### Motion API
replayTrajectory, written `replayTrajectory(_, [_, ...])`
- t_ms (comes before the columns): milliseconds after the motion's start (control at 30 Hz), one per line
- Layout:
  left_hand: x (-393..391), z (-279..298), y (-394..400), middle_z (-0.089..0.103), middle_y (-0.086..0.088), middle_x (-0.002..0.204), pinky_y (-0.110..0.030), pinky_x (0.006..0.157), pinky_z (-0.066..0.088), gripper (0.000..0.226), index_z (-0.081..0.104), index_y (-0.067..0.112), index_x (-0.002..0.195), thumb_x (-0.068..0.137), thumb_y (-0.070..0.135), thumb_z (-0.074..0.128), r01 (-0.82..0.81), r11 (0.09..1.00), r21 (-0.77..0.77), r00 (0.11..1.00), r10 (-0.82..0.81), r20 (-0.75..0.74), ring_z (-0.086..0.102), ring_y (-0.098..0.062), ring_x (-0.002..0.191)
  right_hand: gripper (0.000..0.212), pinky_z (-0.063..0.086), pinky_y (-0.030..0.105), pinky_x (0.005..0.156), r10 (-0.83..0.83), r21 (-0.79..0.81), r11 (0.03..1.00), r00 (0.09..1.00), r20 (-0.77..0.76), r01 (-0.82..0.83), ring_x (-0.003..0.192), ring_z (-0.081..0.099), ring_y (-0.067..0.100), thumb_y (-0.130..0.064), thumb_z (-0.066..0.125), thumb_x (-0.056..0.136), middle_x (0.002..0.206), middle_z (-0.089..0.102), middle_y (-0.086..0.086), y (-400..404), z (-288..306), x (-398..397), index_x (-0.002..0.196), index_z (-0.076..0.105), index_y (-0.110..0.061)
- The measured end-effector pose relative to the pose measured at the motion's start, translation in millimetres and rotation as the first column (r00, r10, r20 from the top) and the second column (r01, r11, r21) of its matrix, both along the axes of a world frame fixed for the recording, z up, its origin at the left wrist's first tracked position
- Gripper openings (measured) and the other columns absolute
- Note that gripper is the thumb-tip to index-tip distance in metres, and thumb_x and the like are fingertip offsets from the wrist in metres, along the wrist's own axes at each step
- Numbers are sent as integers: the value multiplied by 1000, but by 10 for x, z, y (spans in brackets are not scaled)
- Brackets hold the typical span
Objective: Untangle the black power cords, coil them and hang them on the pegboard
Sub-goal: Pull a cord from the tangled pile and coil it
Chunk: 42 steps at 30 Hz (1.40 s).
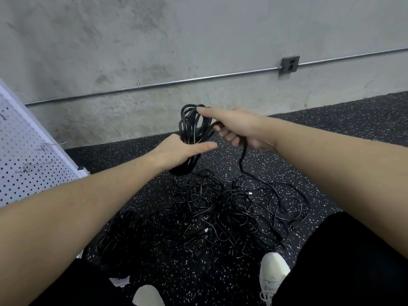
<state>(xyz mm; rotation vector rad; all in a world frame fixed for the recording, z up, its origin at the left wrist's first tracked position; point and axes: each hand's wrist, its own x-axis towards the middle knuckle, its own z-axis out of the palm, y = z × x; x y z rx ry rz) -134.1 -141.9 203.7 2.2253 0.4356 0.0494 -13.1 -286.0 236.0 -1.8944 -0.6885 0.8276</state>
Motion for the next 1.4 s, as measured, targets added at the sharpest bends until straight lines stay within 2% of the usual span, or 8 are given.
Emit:
replayTrajectory(167, [17,-164,135,71,5,82,-31,76,47,23,79,20,83,87,42,73,-89,991,99,994,95,-55,62,-15,81,24,33,16,47,156,180,975,975,-157,-127,53,36,4,-28,53,104,66,42,-10,-48,58,-3,113,68,-12])
replayTrajectory(400, [-15,-135,33,56,-11,65,-37,64,40,35,54,8,65,91,31,58,-65,992,104,997,69,-34,50,-22,65,28,48,30,49,-212,270,952,943,254,142,40,45,12,-43,72,91,61,64,4,32,-22,-25,90,75,-15])
replayTrajectory(600, [-13,-154,-15,50,-8,71,-33,64,34,27,58,13,75,89,36,61,-120,993,8,993,120,-8,45,-20,67,28,30,24,58,-154,352,922,986,-57,164,58,41,6,-34,50,106,60,54,-15,173,25,-85,88,67,-20])
replayTrajectory(800, [-58,-136,-18,51,1,62,-32,64,34,40,73,-2,90,86,36,61,-126,991,-47,991,128,27,46,-19,65,29,37,9,70,-232,339,925,960,153,170,89,54,-8,-39,45,107,103,66,-15,148,-1,-114,104,69,-23])
replayTrajectory(933, [-81,-59,-175,40,-8,70,-33,61,30,45,65,11,80,66,51,54,21,1000,-19,995,-19,98,38,-16,64,32,54,38,86,-361,423,846,933,6,324,97,64,18,-46,61,98,117,67,4,192,-116,-135,122,53,-27])
replayTrajectory(1100, [-44,-78,-176,47,-8,73,-31,63,29,51,65,-1,76,68,48,53,45,998,-44,981,-36,191,40,-18,69,51,55,29,50,-293,324,859,899,-325,396,63,71,17,-59,63,92,98,69,6,164,-79,-196,111,59,-12])
replayTrajectory(1233, [-36,-76,-147,52,-7,59,-28,59,38,28,55,17,46,69,34,54,14,976,-219,982,27,185,48,-20,61,45,54,30,56,-283,437,765,857,-431,472,45,55,14,-53,67,92,54,52,-1,203,-60,-236,74,53,-15])
replayTrajectory(1400, [-20,-18,-91,45,1,50,-21,48,33,29,51,17,43,65,34,59,-17,890,-455,985,93,144,44,-13,51,50,45,25,50,-205,516,691,822,-531,506,45,45,15,-55,61,95,52,41,-1,246,49,-259,64,44,-19])
